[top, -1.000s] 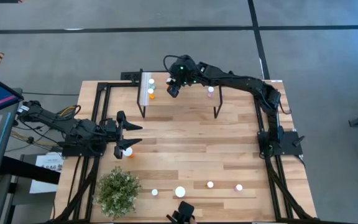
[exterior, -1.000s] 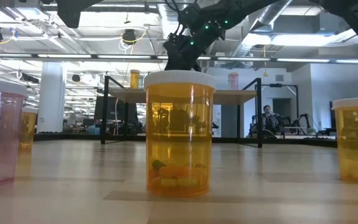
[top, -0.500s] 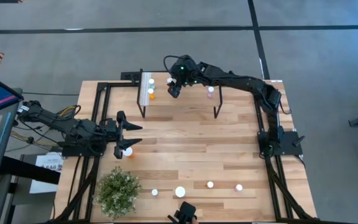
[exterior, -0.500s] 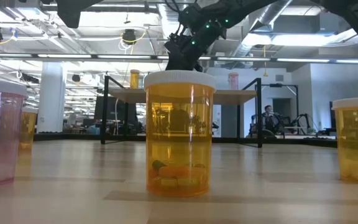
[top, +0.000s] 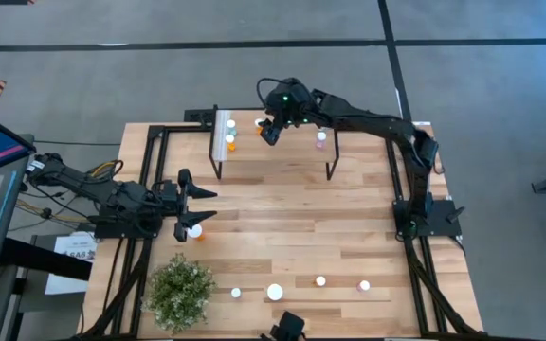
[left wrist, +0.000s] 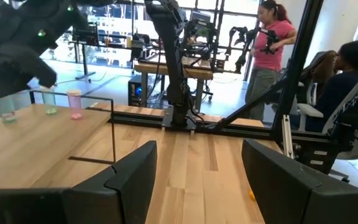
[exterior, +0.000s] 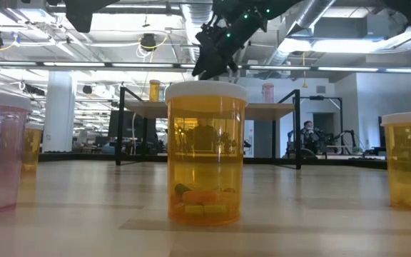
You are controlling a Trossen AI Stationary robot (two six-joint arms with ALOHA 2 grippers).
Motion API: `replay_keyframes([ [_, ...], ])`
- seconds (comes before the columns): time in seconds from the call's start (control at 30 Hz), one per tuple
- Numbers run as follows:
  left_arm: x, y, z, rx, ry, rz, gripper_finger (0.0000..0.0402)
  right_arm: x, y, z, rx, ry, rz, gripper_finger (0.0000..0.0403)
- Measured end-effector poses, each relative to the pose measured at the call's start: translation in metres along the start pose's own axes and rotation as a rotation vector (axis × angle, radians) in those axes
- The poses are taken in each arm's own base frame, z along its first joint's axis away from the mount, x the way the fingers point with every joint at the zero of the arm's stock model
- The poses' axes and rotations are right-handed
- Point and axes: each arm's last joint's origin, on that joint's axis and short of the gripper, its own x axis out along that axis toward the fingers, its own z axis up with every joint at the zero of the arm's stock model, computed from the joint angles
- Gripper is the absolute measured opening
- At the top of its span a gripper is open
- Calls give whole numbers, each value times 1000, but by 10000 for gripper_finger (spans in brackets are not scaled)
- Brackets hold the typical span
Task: Pick and place medicine bottles onto shelf by color
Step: Put the top large orange bottle on the shelf
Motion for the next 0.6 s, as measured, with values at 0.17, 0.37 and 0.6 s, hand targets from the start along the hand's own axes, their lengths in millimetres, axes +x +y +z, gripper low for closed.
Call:
replay_keyframes([
  [0.17, 0, 0, -1, 1, 11, 1, 224, -21, 6, 4, 5, 18, 9, 243],
  [0.37, 0, 1, -7, -31, 67, 13, 224, -53, 53, -3, -86, 110, 94, 236],
  [0.6, -2, 4, -21, -129, 199, 75, 224, -85, 117, -33, -211, 112, 133, 231],
])
